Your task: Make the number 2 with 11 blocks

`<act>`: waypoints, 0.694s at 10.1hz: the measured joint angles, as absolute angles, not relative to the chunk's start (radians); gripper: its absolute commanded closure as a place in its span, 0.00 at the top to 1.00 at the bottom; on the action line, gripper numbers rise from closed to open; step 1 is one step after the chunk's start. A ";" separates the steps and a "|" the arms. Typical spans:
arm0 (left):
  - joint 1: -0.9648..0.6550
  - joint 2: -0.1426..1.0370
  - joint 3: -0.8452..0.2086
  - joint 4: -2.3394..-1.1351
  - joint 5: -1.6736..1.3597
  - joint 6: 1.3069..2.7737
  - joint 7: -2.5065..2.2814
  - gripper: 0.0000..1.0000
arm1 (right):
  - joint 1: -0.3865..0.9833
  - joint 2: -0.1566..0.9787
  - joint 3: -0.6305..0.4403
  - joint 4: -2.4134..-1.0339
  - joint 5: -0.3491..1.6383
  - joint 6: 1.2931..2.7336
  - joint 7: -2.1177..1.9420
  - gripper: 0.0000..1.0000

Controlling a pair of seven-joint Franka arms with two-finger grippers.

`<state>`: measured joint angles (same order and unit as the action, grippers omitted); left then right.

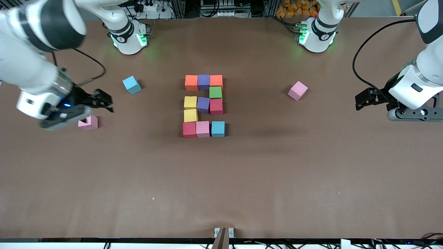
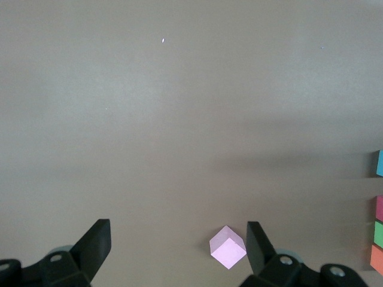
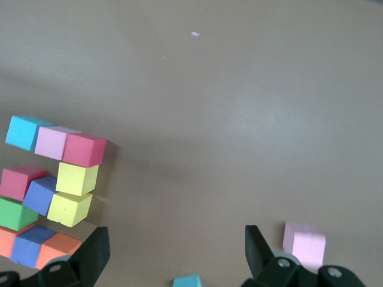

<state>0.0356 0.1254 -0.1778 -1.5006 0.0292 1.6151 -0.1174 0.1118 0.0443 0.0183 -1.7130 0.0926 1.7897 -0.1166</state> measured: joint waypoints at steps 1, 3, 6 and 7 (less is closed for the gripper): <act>0.036 0.125 -0.178 -1.500 0.029 1.615 -0.117 1.00 | 0.062 0.021 0.044 -1.713 0.091 1.770 -0.046 1.00; 0.035 0.126 -0.179 -1.500 0.029 1.615 -0.117 1.00 | -0.008 -0.026 0.089 -1.712 0.062 1.751 0.011 1.00; 0.030 0.126 -0.181 -1.500 0.029 1.615 -0.117 1.00 | -0.057 -0.079 0.090 -1.674 0.024 1.650 0.024 1.00; 0.028 0.126 -0.182 -1.500 0.029 1.615 -0.117 1.00 | -0.071 -0.082 0.089 -1.657 -0.005 1.641 0.022 1.00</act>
<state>0.0276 0.1257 -0.1816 -1.4997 0.0292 1.6151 -0.1175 -0.0709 -0.0819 0.0891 -1.6571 -0.0047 1.6407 0.0222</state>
